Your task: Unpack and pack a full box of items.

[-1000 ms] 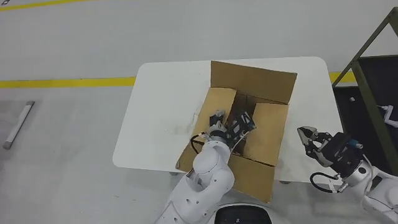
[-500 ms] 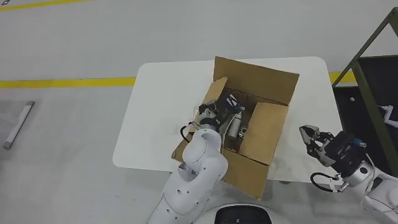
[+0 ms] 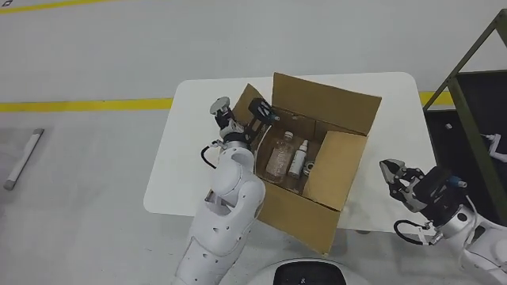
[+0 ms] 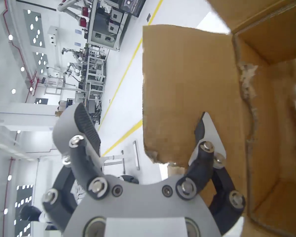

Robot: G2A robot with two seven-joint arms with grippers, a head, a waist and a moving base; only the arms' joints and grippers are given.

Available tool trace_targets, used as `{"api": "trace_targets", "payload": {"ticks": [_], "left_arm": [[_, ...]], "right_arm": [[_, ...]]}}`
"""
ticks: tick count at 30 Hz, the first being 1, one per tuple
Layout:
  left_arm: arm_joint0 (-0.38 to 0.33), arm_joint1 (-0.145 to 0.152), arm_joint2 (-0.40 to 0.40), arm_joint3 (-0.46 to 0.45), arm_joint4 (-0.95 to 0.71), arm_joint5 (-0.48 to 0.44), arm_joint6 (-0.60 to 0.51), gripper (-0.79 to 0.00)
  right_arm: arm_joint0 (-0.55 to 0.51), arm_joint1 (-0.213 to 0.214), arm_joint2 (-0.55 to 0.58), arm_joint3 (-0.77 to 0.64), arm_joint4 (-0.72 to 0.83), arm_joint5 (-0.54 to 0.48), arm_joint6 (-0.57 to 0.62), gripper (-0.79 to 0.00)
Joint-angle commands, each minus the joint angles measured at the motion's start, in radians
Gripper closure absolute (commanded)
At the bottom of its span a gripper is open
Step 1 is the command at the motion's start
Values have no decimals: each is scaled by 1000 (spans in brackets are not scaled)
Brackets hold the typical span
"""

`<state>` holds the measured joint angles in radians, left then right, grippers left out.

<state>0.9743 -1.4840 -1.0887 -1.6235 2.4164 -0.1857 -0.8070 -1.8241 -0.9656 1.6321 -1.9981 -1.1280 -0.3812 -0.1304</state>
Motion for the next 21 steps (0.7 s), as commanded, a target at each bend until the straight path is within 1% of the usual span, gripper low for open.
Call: {"api": "trace_targets", "payload": {"ticks": [1,4,10,12,13,14,16,21], "left_arm": [[3,3,-23,17,20,4,1,-785],[15,6,-53,40,42,14,8,-785],[54,5,-71,32,59,20,-13,-785],[64,5,-75,26,63,20,-10,-785],[69,5,-81,21,64,21,-7,-785],[70,5,-85,17,63,23,-8,-785],[72,5,-103,6,62,30,-14,-785],[77,9,-147,-16,63,8,1,-785]], "right_arm": [[-2,-2,0,1,10,5,-2,0],[-4,-5,-1,1,19,11,0,0],[-13,-13,-3,15,49,36,-2,0],[-20,-17,1,22,80,71,-11,-9],[-29,-22,6,29,111,111,-24,-18],[-35,-24,7,37,133,132,-28,0],[-50,-31,6,57,173,189,-41,0],[-55,-45,-36,104,198,238,-67,0]]}}
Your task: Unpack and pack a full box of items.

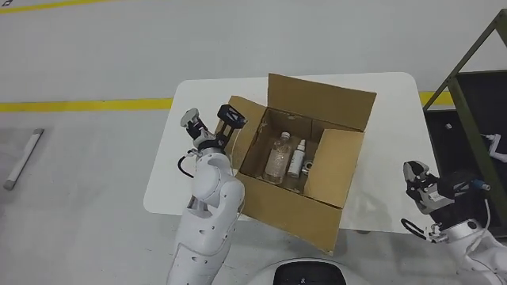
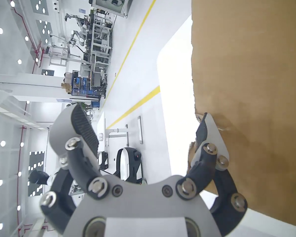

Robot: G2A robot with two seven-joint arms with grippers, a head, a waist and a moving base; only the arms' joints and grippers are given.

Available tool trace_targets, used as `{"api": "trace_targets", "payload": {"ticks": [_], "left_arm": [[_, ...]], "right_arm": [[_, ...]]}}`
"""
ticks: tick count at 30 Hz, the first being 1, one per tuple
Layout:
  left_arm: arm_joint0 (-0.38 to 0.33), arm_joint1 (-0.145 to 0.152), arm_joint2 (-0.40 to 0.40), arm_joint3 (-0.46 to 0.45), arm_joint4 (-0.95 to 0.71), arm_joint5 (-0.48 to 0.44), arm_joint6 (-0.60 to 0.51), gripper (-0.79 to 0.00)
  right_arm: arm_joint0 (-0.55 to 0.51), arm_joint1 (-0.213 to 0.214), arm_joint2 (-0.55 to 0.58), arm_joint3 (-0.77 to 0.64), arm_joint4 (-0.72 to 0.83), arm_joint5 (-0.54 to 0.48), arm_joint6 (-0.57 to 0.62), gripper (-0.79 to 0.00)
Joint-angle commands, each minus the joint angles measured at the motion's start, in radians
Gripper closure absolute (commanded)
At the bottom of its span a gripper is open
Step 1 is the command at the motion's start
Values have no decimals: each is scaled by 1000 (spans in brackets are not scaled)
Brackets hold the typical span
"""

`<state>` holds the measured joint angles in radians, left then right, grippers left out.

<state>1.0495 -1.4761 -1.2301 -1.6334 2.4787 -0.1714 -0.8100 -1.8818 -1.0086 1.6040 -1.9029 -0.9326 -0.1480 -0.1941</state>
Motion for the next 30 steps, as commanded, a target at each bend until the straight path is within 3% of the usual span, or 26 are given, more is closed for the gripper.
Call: {"api": "trace_targets", "payload": {"ticks": [1,3,5,19,30], "left_arm": [[6,1,-12,-17,2,-14,5,-785],[14,2,-25,-40,0,-17,0,-785],[23,-11,-60,-70,-180,29,-53,-785],[24,-12,-63,-190,-134,-68,-77,-785],[15,-22,-68,-251,-224,-71,-76,-785]], "right_arm": [[8,-4,-19,21,9,7,-8,0],[30,-10,-43,49,15,8,-18,0],[63,-15,-72,82,22,3,-22,0],[411,-60,-285,380,-4,-84,-8,0],[599,-79,-354,513,-41,-255,26,0]]}}
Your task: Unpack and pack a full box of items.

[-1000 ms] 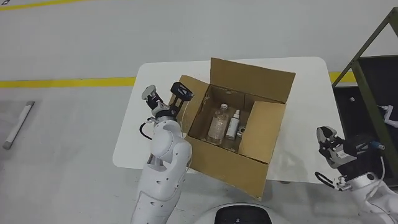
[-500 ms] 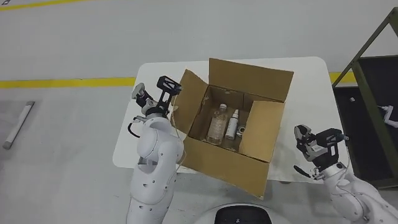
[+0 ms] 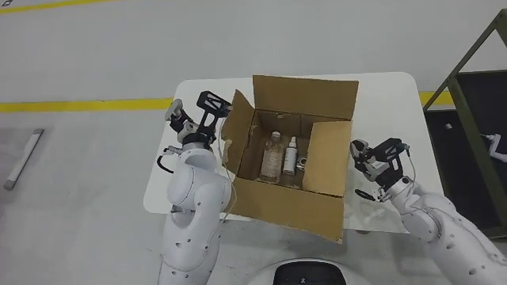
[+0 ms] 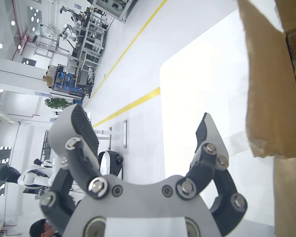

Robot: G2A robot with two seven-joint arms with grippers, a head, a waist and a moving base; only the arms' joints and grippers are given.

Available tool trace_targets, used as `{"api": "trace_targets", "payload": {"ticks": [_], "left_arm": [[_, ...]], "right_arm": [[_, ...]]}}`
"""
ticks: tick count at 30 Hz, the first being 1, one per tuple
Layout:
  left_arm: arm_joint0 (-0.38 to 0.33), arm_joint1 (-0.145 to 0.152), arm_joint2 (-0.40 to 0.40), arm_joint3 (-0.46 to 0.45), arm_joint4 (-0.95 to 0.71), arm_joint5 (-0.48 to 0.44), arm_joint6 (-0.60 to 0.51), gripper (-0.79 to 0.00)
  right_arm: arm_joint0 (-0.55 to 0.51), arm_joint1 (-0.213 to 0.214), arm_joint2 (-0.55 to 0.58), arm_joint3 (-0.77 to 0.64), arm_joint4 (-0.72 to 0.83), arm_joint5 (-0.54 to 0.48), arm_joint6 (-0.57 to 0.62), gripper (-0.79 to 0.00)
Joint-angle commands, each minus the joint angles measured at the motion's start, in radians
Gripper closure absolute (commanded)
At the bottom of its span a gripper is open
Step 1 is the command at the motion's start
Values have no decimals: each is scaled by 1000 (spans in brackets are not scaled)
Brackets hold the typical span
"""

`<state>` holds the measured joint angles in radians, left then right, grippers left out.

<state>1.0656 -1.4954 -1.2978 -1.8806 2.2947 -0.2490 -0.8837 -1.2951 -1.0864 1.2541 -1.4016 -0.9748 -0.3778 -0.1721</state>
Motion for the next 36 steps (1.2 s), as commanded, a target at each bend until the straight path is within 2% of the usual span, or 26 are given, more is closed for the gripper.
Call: {"api": "trace_targets", "payload": {"ticks": [1,7,13,17,20,26,28,36], "left_arm": [[-6,-5,1,-9,-74,7,-7,-785],[-28,-23,52,-12,-247,12,-2,-785],[-36,-48,113,10,-584,33,-3,-785],[-33,-64,136,48,-867,42,-47,-785],[-50,-72,145,91,-1030,65,-130,-785],[-66,-83,136,199,-1260,178,-179,-785],[-63,-89,120,234,-1405,236,-193,-785],[-79,-87,127,244,-1406,218,-212,-785]], "right_arm": [[27,-2,-7,32,7,-48,13,0],[89,-2,12,94,-20,-85,6,0],[30,14,96,39,-50,-84,-21,0],[-82,31,190,-69,-43,-95,-17,0],[-216,42,276,-192,3,-99,0,0],[-489,53,442,-428,29,-62,17,0],[-560,53,485,-485,34,-65,5,0],[-733,38,580,-586,54,-6,-96,0]]}}
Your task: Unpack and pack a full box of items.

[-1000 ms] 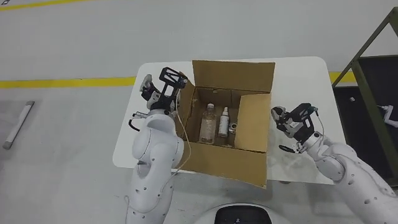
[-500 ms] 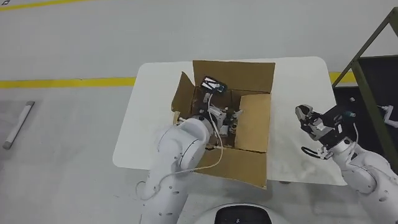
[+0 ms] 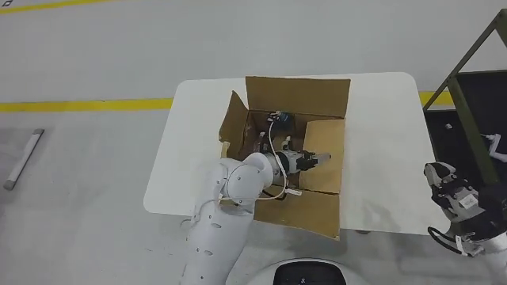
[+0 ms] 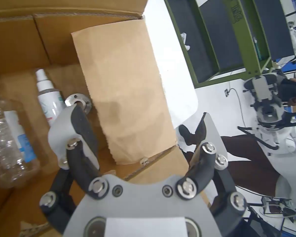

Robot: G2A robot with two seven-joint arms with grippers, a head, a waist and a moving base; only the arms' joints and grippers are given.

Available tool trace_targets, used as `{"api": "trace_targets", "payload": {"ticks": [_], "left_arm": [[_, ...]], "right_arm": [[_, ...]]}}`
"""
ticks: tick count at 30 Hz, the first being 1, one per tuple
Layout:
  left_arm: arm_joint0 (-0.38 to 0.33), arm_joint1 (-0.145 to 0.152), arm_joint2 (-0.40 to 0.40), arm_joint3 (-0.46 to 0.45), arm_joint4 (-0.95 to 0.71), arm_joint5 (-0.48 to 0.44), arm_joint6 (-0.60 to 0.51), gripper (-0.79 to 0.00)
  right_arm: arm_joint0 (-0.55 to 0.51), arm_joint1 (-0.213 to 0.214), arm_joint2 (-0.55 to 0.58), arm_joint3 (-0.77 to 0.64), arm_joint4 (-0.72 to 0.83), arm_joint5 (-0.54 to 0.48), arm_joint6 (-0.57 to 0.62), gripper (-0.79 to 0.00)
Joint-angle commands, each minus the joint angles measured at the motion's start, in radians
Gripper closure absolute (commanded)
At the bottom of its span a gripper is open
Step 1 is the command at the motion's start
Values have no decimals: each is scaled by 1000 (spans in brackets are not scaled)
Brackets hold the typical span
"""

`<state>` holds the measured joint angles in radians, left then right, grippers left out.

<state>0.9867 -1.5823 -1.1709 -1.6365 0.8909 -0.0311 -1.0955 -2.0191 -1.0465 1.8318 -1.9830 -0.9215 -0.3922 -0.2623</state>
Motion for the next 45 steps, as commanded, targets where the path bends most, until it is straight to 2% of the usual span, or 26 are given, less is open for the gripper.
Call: {"api": "trace_targets", "payload": {"ticks": [1,8,17,25,36,45], "left_arm": [[0,0,0,0,-2,0,0,-785],[26,0,19,-5,-27,7,29,-785],[18,-6,64,91,5,160,149,-785],[30,-2,77,136,27,189,207,-785],[19,-21,27,198,-380,326,160,-785],[-2,-32,-1,214,-651,359,183,-785]], "right_arm": [[-20,-3,4,-10,1,15,-11,0],[-37,-13,-10,-30,-16,36,-1,0],[-27,-22,-52,-36,-41,26,16,0],[-36,-30,-83,-38,-62,23,12,0],[-31,-36,-85,-17,-78,26,49,0],[25,-46,-126,21,-25,50,63,0]]}}
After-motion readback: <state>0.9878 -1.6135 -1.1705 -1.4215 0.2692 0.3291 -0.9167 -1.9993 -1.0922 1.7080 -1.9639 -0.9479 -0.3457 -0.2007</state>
